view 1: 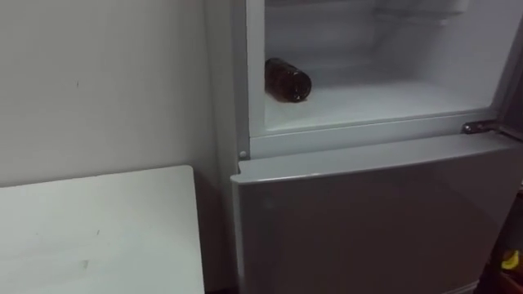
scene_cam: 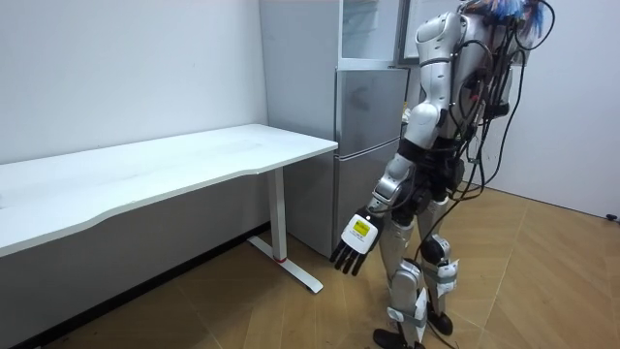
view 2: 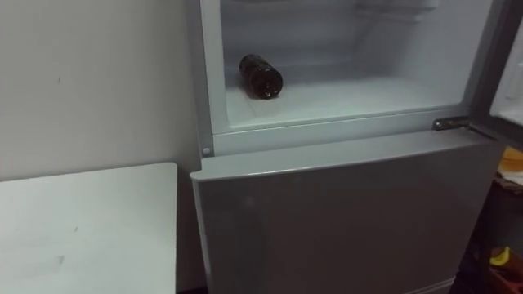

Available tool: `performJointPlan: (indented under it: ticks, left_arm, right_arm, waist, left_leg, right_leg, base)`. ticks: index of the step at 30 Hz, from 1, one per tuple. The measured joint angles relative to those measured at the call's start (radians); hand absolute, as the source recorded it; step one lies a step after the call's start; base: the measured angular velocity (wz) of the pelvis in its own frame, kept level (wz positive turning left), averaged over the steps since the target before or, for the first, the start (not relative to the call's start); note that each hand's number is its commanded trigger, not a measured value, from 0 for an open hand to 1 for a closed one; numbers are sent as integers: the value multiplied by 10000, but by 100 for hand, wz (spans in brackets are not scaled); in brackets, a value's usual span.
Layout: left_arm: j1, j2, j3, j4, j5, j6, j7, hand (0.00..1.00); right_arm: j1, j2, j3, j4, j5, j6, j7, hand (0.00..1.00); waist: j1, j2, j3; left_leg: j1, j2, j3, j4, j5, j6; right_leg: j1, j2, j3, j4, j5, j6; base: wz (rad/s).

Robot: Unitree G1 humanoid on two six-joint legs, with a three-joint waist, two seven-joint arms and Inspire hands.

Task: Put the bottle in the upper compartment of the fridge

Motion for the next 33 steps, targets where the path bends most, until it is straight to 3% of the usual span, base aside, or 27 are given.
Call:
performJointPlan:
  ticks: [4, 7, 10, 20, 33]
  left_arm:
    - [30, -6, -13, -1, -3, -120, -3, 0]
    - [-3, -8, -19, 215, -1, -457, -5, 0]
    - [9, -1, -21, 490, -1, -537, 1, 0]
    - [0, -32, 1, 974, 10, -752, 9, 0]
    - [-126, -109, 76, 1166, 104, -1228, -570, 0]
  right_arm:
    - [-1, -205, 9, -724, -562, -62, -115, 0]
    - [-119, -391, 47, -1424, -1665, -42, -118, 0]
    - [-236, -917, 47, -1954, -2422, -45, -115, 0]
    - [-232, -945, 137, -2275, -2903, 267, -674, 0]
    - [-273, -937, 571, -2599, -3365, 277, -1589, 0]
  waist:
    - [21, 29, -20]
    - [41, 33, -21]
    - [33, 9, -16]
    - [93, -26, 4]
    - [166, -132, 66]
  left_leg:
    - [-46, -4, -4, -18, 3, 1]
    - [-23, 2, 27, -10, 5, -2]
    - [-92, 4, 47, -5, 3, -3]
    - [-108, -10, 71, -27, 1, -2]
    - [-121, 5, 240, -52, 3, -2]
  right_leg:
    - [-77, 2, 25, 13, 1, 0]
    - [-99, 11, 31, 25, 0, -1]
    - [-164, 12, 51, 27, 2, -2]
    - [-172, 9, 127, 55, -10, 12]
    - [-396, 8, 222, 164, -22, 3]
  base:
    - [-1]
    - [0]
    - [0]
    - [0]
    - [-3]
